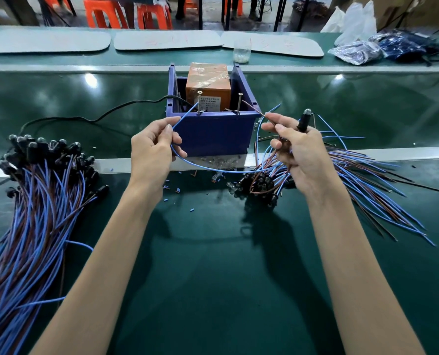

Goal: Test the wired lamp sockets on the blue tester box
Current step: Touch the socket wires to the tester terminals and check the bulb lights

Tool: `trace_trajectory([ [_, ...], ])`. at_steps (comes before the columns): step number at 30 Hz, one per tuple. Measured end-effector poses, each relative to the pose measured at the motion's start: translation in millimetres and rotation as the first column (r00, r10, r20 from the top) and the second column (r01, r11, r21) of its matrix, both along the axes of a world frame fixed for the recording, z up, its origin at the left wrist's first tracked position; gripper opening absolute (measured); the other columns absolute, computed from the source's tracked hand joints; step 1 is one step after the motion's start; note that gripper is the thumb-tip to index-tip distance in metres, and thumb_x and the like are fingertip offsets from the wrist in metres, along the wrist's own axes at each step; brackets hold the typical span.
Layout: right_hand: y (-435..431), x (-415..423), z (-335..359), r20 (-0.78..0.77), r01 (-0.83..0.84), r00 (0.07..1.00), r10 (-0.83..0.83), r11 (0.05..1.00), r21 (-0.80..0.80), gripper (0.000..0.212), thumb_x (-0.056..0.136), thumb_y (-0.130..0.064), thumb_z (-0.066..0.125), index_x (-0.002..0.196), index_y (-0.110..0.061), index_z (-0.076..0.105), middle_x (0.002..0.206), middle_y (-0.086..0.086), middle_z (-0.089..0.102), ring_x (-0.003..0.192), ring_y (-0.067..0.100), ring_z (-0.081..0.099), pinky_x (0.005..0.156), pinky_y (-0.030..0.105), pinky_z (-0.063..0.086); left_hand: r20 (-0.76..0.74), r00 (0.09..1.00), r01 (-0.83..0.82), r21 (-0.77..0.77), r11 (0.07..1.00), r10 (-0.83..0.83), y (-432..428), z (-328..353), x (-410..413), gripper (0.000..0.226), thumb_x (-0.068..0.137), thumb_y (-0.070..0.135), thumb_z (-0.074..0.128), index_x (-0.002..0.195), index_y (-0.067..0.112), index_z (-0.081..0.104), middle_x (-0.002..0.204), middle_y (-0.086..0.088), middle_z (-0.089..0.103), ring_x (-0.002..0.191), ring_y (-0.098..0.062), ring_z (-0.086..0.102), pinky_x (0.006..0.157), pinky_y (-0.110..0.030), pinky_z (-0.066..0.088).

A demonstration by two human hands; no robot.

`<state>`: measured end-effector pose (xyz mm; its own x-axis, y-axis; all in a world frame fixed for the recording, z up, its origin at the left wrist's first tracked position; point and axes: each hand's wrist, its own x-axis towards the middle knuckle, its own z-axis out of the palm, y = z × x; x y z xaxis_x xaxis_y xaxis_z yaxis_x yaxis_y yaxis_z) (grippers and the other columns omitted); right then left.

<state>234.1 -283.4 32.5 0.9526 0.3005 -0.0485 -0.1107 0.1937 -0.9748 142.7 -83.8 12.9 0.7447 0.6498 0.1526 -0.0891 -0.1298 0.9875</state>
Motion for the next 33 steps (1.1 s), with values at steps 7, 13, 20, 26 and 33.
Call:
trace_trajectory([
  [7, 2.1, 0.2, -2.7, -0.006, -0.041, 0.999, 0.041, 0.999, 0.002, 0.029, 0.098, 0.001, 0.041, 0.105, -0.011, 0.066, 0.083, -0.004, 0.069, 0.049, 0.001, 0.043, 0.035, 0.01, 0.022, -0.005, 1.0, 0.012, -0.011, 1.0, -0.012, -0.1, 3.6, -1.8, 0.029, 0.101, 0.007, 0.04, 0.1, 0.021, 0.064, 0.059, 0.013, 0.051, 0.044, -0.002, 0.05, 0.058, -0.019, 0.043],
  [13, 0.2, 1.4, -2.4, -0.011, -0.038, 0.999, 0.038, 0.999, 0.008, 0.03, 0.098, 0.002, 0.04, 0.104, -0.011, 0.067, 0.082, -0.003, 0.066, 0.047, 0.0, 0.041, 0.035, 0.01, 0.02, -0.01, 0.999, 0.03, -0.019, 0.999, -0.031, -1.0, 5.8, -2.6, 0.03, 0.101, 0.006, 0.039, 0.098, 0.022, 0.064, 0.058, 0.013, 0.05, 0.044, -0.002, 0.05, 0.062, -0.026, 0.041],
  [20, 0.7, 0.9, -1.9, -0.021, -0.031, 0.999, 0.031, 1.0, 0.001, 0.03, 0.097, 0.002, 0.04, 0.104, -0.009, 0.067, 0.081, -0.002, 0.064, 0.046, 0.001, 0.039, 0.035, 0.011, 0.02, -0.021, 0.999, 0.035, -0.012, 0.999, -0.035, -0.6, 6.2, -2.7, 0.033, 0.101, 0.006, 0.039, 0.094, 0.024, 0.065, 0.058, 0.013, 0.049, 0.044, -0.002, 0.049, 0.063, -0.026, 0.041],
  [26, 1.5, -0.1, 0.2, -0.023, -0.031, 0.999, 0.031, 0.999, -0.006, 0.03, 0.097, 0.003, 0.039, 0.103, -0.008, 0.066, 0.08, -0.002, 0.061, 0.045, 0.001, 0.037, 0.034, 0.01, 0.02, -0.029, 0.999, 0.038, -0.008, 0.999, -0.038, 0.6, 4.1, -2.9, 0.031, 0.101, 0.006, 0.038, 0.096, 0.022, 0.065, 0.056, 0.014, 0.048, 0.044, -0.002, 0.049, 0.063, -0.026, 0.039],
  [33, 1.9, -0.9, 0.4, -0.021, -0.038, 0.999, 0.038, 0.999, -0.01, 0.031, 0.097, 0.003, 0.039, 0.1, -0.009, 0.067, 0.078, -0.002, 0.06, 0.043, 0.001, 0.032, 0.034, 0.01, 0.019, -0.017, 0.998, 0.053, -0.008, 0.999, -0.053, -0.1, 4.1, -1.6, 0.033, 0.101, 0.006, 0.039, 0.094, 0.023, 0.066, 0.055, 0.014, 0.048, 0.044, -0.003, 0.047, 0.056, -0.014, 0.044],
])
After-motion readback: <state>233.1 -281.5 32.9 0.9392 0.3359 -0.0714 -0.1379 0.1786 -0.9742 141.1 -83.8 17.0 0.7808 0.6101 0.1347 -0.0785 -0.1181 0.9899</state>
